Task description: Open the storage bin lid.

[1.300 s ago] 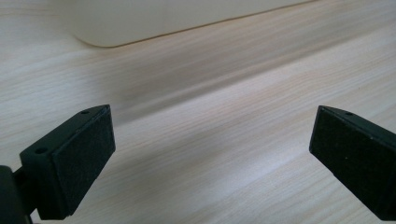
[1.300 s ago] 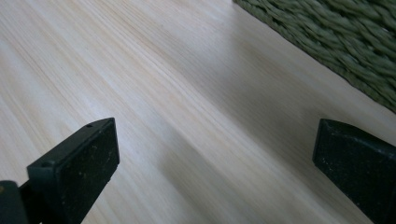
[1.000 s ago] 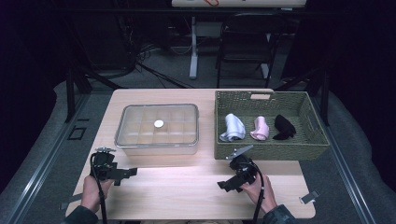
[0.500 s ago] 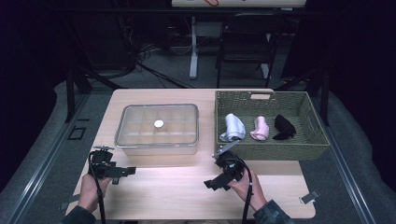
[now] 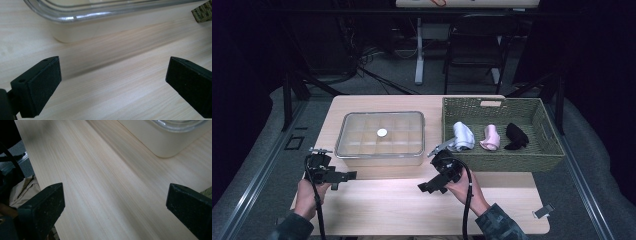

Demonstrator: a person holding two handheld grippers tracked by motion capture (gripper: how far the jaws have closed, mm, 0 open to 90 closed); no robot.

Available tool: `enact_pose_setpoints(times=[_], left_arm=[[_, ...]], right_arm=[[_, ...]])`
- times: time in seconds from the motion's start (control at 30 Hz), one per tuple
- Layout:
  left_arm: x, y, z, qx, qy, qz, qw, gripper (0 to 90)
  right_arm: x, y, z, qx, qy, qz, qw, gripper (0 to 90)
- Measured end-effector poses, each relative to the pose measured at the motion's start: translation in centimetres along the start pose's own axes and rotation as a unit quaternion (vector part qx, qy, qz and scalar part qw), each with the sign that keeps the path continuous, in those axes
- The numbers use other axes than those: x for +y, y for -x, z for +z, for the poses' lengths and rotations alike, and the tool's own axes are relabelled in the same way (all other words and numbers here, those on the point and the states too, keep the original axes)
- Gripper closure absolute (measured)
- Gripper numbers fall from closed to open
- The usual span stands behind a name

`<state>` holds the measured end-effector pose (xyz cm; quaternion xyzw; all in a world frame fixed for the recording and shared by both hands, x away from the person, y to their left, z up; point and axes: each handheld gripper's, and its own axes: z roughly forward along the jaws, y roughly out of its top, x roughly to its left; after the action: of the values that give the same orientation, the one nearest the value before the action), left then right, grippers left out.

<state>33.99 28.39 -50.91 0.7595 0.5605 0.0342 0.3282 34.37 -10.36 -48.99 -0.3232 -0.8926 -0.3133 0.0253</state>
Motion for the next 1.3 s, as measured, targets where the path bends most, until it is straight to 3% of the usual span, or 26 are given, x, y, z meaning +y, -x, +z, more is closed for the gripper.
enact_pose_setpoints(times=[0.2, 0.43, 0.8, 0.87, 1.0, 1.07, 1.13, 1.2, 1.3], left_arm=[[1.3, -0.2, -0.8, 0.004, 0.002, 0.007, 1.0, 0.2], [2.9, -1.6, -0.9, -0.007, 0.005, -0.009, 0.9999, 0.2], [5.3, -3.0, -0.5, 0.0, 0.002, -0.018, 0.9998, 2.3], [6.0, -3.2, -0.2, -0.002, 0.0, -0.022, 0.9998, 3.2], [6.6, -3.5, 0.1, 0.0, 0.0, -0.026, 0.9997, 4.3], [7.1, -3.8, 0.3, -0.002, -0.004, -0.027, 0.9996, 6.3], [7.5, -4.1, 0.6, -0.006, -0.007, -0.031, 0.9995, 7.1], [7.9, -4.3, 0.8, -0.003, -0.011, -0.033, 0.9994, 9.2], [8.5, -4.8, 1.2, -0.002, -0.015, -0.04, 0.9991, 10.7]], right_arm=[[1.5, 0.3, -0.1, 0.009, 0.002, 0.001, 1.0, 1.4], [3.3, 1.1, -0.7, 0.016, 0.007, 0.004, 0.9998, 1.7], [6.1, 2.9, -1.1, 0.017, 0.02, 0.024, 0.9994, 2.5], [7.0, 3.6, -1.1, 0.019, 0.023, 0.037, 0.9989, 2.3], [7.9, 4.4, -0.9, 0.018, 0.013, 0.039, 0.999, 2.7], [8.8, 5.2, -0.4, 0.023, 0.011, 0.059, 0.9979, 3.1], [9.1, 5.6, -0.3, 0.022, 0.005, 0.057, 0.9981, 3.5], [9.8, 6.5, 0.4, 0.029, -0.002, 0.077, 0.9966, 5.1], [10.3, 7.5, 0.9, 0.019, -0.013, 0.093, 0.9954, 8.3]])
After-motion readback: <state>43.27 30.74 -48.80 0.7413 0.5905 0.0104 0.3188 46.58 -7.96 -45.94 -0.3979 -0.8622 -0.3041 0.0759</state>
